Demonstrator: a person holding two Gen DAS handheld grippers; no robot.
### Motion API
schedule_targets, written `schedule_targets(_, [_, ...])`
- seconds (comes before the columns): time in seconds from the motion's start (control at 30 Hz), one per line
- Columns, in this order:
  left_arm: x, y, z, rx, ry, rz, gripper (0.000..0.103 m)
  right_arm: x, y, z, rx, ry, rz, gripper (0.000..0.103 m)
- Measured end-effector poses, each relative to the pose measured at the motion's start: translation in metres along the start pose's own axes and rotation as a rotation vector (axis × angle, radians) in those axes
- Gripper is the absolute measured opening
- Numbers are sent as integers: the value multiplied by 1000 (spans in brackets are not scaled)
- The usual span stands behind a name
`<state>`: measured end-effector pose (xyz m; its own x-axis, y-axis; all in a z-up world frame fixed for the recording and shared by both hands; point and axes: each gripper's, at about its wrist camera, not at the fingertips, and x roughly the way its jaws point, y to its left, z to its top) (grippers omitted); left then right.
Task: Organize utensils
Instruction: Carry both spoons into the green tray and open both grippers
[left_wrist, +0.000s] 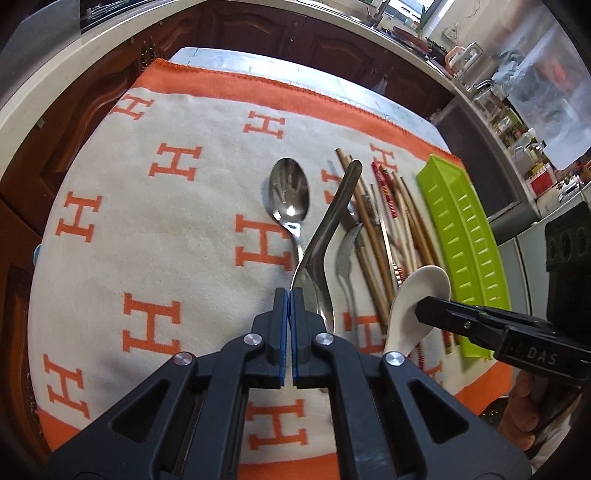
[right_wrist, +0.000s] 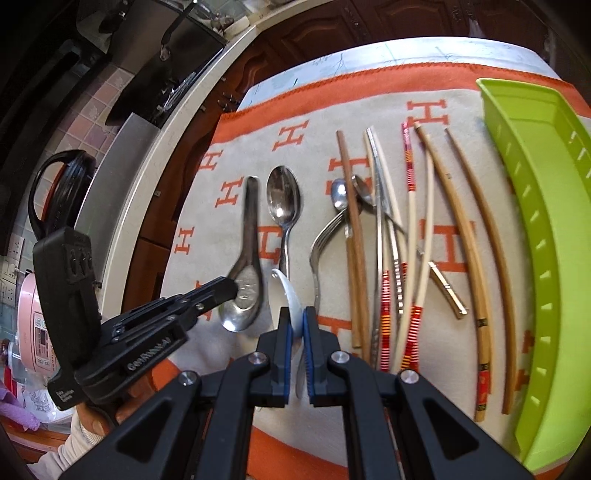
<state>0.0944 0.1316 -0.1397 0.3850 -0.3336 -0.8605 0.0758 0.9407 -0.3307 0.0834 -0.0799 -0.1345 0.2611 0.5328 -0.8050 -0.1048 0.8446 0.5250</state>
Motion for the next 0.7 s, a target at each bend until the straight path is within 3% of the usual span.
schedule_targets(0.17, [-9,-27,4,16,3,-33,0,-17,-14,1,28,-31,11,6])
schedule_targets(0.4, [-12,-115,21,84,-8,-100,0,-76,-42,16,74,-136,-6,5])
schedule_targets(0.57, [-1,-181,29,93,6,-141,0,-139,-71,31,60,-221,-132,6])
schedule_targets(0.7, [27,-225,26,89,36,-141,0,-162,-95,37,48,-216,-237,6])
